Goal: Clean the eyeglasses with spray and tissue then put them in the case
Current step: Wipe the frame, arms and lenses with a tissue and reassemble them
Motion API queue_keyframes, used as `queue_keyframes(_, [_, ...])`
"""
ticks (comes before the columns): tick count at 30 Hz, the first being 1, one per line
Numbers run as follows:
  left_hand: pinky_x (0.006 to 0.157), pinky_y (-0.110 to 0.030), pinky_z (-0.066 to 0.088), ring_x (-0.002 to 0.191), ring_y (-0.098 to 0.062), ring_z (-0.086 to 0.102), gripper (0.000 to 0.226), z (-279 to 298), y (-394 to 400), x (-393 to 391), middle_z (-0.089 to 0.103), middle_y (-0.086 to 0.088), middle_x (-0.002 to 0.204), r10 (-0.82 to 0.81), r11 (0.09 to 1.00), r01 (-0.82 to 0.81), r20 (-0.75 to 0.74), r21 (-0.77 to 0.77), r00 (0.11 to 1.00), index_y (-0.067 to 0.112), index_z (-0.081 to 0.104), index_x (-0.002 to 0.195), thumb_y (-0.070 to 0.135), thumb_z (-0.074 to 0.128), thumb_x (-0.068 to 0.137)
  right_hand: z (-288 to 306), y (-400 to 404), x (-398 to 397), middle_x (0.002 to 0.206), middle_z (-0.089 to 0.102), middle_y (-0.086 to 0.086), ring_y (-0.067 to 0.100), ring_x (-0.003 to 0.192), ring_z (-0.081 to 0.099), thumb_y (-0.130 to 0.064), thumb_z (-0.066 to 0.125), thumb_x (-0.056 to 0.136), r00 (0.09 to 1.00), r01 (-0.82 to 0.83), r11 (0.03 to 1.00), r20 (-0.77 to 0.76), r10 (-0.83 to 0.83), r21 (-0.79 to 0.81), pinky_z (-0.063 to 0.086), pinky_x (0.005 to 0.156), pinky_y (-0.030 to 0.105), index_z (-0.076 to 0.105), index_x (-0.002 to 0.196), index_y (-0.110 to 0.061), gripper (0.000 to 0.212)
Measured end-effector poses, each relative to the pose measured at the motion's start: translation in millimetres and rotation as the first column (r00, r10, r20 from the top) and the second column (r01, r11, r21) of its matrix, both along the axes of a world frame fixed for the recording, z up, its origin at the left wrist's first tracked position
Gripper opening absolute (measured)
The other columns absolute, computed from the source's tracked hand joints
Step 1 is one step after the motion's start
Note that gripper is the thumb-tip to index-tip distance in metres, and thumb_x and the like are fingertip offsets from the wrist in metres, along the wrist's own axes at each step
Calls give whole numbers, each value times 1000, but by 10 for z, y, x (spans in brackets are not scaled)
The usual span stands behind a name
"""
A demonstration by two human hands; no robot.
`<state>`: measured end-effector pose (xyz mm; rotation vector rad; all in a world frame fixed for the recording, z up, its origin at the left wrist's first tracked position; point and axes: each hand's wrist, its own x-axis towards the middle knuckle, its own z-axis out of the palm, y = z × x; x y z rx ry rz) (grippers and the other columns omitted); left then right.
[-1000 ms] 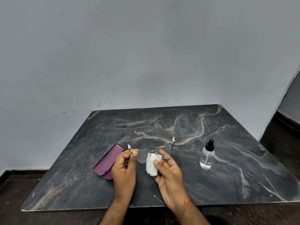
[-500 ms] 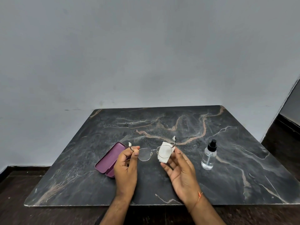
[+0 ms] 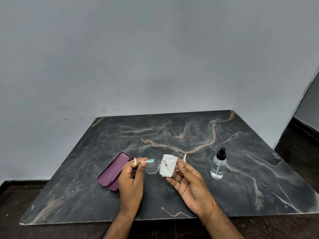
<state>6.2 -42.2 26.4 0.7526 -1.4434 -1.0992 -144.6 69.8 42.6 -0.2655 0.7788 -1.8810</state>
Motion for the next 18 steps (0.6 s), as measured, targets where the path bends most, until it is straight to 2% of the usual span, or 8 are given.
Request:
queue_keyframes(3, [94, -15, 55, 107, -5, 75, 11, 35, 13, -2, 81, 9, 110, 8, 1000, -8, -3, 3, 1000, 11, 77, 101, 10, 67, 104, -14, 10, 1, 115, 77, 25, 28, 93, 79, -10, 67, 91, 999, -6, 1000, -37, 6, -7, 67, 76, 37, 71, 121, 4, 34])
queue_keyframes(5, [92, -12, 53, 106, -7, 75, 11, 34, 17, -3, 81, 8, 109, 13, 1000, -13, -9, -6, 1000, 12, 77, 101, 11, 67, 104, -18, 13, -1, 112, 78, 25, 25, 92, 80, -7, 68, 89, 998, 31, 999, -60, -32, -12, 67, 74, 34, 73, 116, 5, 30])
queue_keyframes(9, [91, -14, 55, 107, -13, 76, 9, 38, 34, -8, 81, 1, 108, 33, 999, -33, -23, -19, 999, 21, 78, 99, 22, 69, 100, -27, -17, -1, 113, 76, 27, 27, 95, 79, -2, 73, 84, 989, 129, 991, -63, -131, -39, 67, 78, 32, 69, 120, 10, 38])
queue_keyframes(11, [92, -15, 56, 107, -13, 76, 9, 42, 43, -8, 81, 0, 108, 29, 999, -30, -27, -25, 999, 24, 78, 102, 24, 70, 98, -11, -25, 0, 106, 79, 22, 24, 92, 79, -1, 72, 85, 988, 147, 988, -49, -149, -53, 67, 76, 30, 70, 118, 7, 35])
queue_keyframes(15, [95, -23, 57, 109, -16, 75, 11, 6, 34, 0, 80, 2, 109, 26, 996, -23, 29, -80, 999, 25, 79, 104, 21, 70, 101, 19, 5, -12, 107, 80, 21, 24, 91, 81, -3, 67, 87, 996, 85, 994, -3, -86, -63, 67, 74, 32, 74, 113, 2, 28])
queue_keyframes(18, [96, -30, 58, 110, -19, 75, 10, 4, 40, 5, 80, 2, 110, 24, 997, -23, 13, -67, 1000, 27, 79, 105, 26, 69, 101, 17, 17, -12, 105, 80, 22, 24, 86, 80, -8, 68, 86, 999, 46, 998, -15, -47, -39, 67, 70, 31, 75, 112, 4, 29])
